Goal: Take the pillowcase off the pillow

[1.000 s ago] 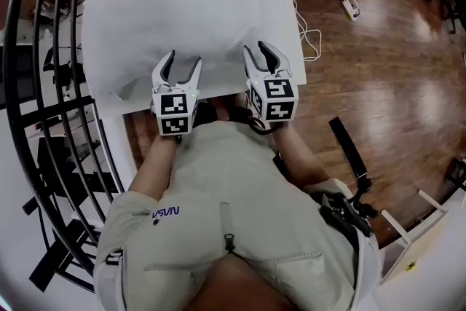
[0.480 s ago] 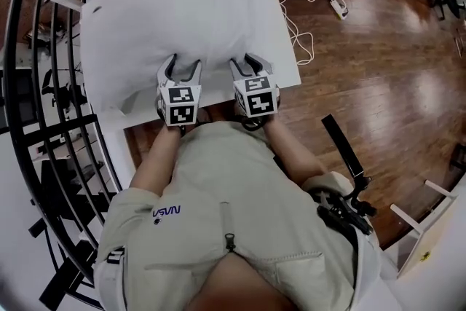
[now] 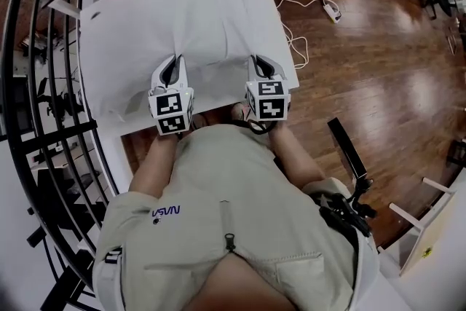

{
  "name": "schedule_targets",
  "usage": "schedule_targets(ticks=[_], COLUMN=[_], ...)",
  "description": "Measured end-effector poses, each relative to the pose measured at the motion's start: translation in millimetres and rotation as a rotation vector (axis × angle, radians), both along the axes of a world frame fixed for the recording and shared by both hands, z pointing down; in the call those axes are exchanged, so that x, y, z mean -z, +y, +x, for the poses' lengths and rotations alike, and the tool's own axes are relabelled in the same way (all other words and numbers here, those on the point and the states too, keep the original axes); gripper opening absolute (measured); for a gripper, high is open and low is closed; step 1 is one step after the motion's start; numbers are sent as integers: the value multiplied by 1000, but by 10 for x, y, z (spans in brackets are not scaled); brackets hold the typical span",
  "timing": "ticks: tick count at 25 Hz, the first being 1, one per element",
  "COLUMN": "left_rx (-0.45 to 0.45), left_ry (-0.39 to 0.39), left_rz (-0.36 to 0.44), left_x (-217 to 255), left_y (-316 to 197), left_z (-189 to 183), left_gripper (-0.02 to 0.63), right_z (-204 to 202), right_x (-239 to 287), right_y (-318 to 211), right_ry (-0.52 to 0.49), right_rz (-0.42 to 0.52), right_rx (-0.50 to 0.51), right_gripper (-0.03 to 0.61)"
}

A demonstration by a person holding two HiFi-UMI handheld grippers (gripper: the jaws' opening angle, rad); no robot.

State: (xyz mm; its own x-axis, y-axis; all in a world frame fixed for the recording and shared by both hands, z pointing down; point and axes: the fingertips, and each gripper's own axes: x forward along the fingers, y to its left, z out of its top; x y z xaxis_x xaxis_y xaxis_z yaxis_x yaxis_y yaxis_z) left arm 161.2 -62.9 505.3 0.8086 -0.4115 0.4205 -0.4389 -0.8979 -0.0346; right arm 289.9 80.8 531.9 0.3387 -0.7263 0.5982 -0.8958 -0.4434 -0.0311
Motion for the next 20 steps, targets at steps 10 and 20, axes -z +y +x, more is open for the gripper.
schedule_targets(ticks=[10, 20], left_rx=[237, 259], left_ry=[187, 316], left_rz=[-43, -56], left_x=[639, 1040], left_y=[-782, -720], left_z=[-443, -570], left_gripper=[15, 14], right_z=[1021, 159], right_x=[-125, -1146], right_y=[737, 387], right_ry=[64, -159], right_rz=[-54, -264], right_rx=[-288, 48], right_gripper=[11, 36])
